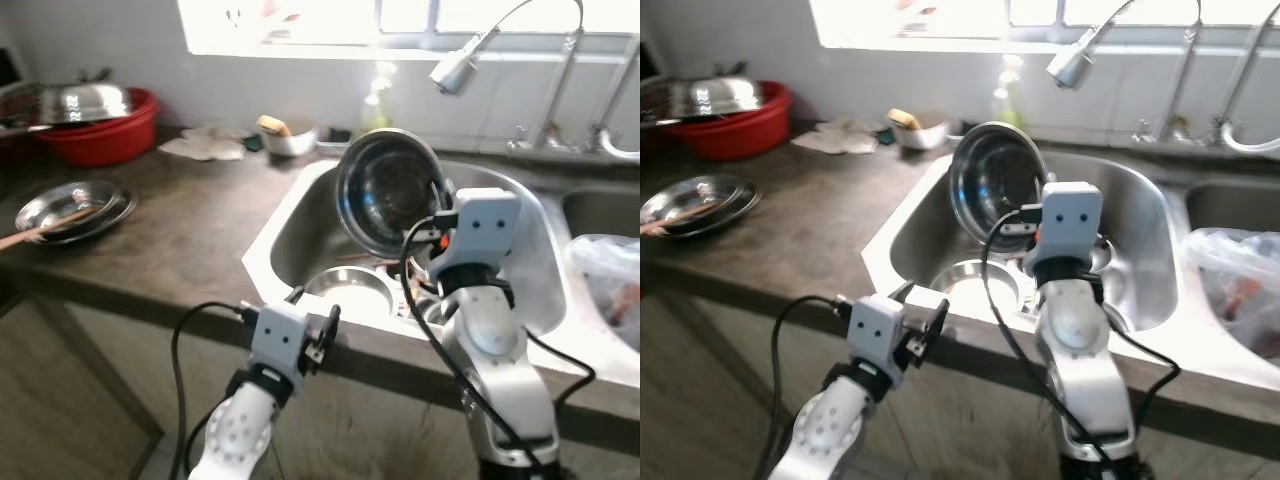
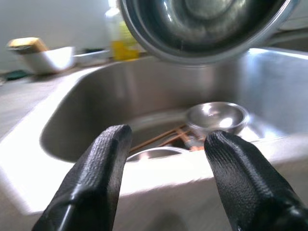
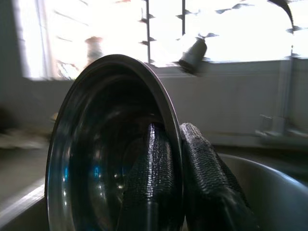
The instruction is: Kitchen organization
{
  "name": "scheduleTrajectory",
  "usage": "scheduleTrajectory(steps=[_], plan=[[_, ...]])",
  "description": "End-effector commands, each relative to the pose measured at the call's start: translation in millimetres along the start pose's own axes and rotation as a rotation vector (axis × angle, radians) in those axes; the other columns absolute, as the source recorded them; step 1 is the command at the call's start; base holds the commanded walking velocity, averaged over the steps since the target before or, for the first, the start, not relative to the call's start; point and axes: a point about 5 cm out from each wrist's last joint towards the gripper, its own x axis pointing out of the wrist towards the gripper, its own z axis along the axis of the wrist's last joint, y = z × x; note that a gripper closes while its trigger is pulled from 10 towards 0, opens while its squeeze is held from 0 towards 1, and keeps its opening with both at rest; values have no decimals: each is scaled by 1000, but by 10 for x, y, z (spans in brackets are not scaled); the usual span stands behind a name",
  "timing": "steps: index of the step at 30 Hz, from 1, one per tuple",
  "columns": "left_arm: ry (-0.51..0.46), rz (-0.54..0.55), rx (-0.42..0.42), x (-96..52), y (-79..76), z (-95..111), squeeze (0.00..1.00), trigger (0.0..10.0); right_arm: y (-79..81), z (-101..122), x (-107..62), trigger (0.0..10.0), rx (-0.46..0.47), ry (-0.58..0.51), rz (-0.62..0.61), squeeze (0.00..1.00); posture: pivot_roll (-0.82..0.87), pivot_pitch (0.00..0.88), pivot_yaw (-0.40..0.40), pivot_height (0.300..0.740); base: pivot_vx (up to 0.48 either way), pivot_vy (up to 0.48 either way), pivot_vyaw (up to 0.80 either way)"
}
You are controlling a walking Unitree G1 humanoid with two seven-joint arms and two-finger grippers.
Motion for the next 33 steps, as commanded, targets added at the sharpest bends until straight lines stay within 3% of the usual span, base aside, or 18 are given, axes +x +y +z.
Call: scheduleTrajectory(steps=[1,2,5,9,15,17,19,23,27,33], plan=[[4,7,6,-15,16,3,0,10000,1,-22,49,10000,-2,32,-3,0,-40,23,9,740,0,0,0],[4,7,6,-15,16,3,0,10000,1,-22,49,10000,-2,32,-3,0,-40,23,9,740,0,0,0],[3,5,5,-14,9,6,0,10000,-55,-191,188,10000,-72,166,21,0,-42,29,9,740,0,0,0],[2,5,4,-14,5,11,0,10000,-60,-266,271,10000,-72,222,44,0,-41,33,7,740,0,0,0],[-5,34,5,-32,15,41,0,10000,-104,-516,549,10000,-104,413,104,0,-28,57,-10,740,0,0,0],[-6,38,5,-39,14,48,0,10000,-101,-543,582,10000,-102,433,118,0,-27,59,-11,740,0,0,0],[-10,56,6,-73,15,77,0,10000,-131,-654,689,10000,-82,505,116,0,-15,77,-17,740,0,0,0],[-8,57,2,-101,6,83,0,10000,-142,-728,741,10000,-59,553,110,0,-10,83,-20,740,0,0,0],[4,53,-8,-154,-29,100,0,10000,-62,-863,821,10000,82,637,149,0,5,108,-19,740,0,0,0],[26,50,-20,-255,-63,112,0,10000,-15,-949,827,10000,94,690,183,0,22,142,-24,740,0,0,0]])
